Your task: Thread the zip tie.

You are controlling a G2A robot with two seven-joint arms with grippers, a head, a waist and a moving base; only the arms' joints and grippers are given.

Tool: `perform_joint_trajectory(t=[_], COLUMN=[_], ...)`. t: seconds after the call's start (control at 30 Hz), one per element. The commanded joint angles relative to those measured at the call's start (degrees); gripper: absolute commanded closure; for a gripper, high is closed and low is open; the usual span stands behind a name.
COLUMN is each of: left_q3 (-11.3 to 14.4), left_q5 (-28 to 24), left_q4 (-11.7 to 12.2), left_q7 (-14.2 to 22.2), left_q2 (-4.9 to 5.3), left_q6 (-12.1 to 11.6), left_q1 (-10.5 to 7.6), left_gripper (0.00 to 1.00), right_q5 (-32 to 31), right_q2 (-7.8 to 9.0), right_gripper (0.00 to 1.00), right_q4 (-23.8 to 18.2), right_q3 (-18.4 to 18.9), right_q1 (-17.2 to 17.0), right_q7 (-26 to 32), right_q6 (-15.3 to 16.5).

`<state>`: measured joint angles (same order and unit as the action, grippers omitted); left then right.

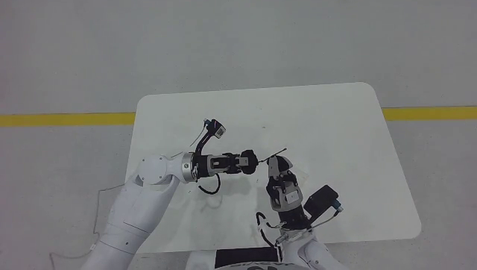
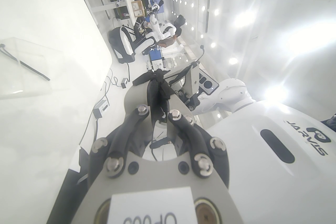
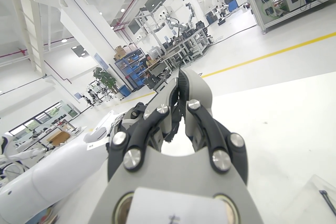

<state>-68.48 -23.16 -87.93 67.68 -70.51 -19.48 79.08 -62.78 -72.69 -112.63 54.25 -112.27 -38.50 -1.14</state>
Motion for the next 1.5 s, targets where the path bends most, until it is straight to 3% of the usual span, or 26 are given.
perform_joint_trajectory(t=[0.0,1.13,1.47], left_q3=[0.0,0.0,0.0], left_q5=[0.0,0.0,0.0], left_q4=[0.0,0.0,0.0], left_q7=[0.0,0.0,0.0], left_q2=[0.00,0.00,0.00], left_q6=[0.0,0.0,0.0], left_q1=[0.00,0.00,0.00], left_gripper=[1.00,1.00,1.00], right_q5=[0.0,-0.8,-0.9], right_q2=[-0.01,-0.26,-0.27], right_gripper=[1.00,1.00,1.00], right_q4=[-0.1,0.9,1.1], right_q3=[0.1,0.5,0.0], right_q1=[-0.1,-0.4,0.0], right_q7=[-0.1,0.7,2.1], right_q6=[0.0,-0.9,0.2])
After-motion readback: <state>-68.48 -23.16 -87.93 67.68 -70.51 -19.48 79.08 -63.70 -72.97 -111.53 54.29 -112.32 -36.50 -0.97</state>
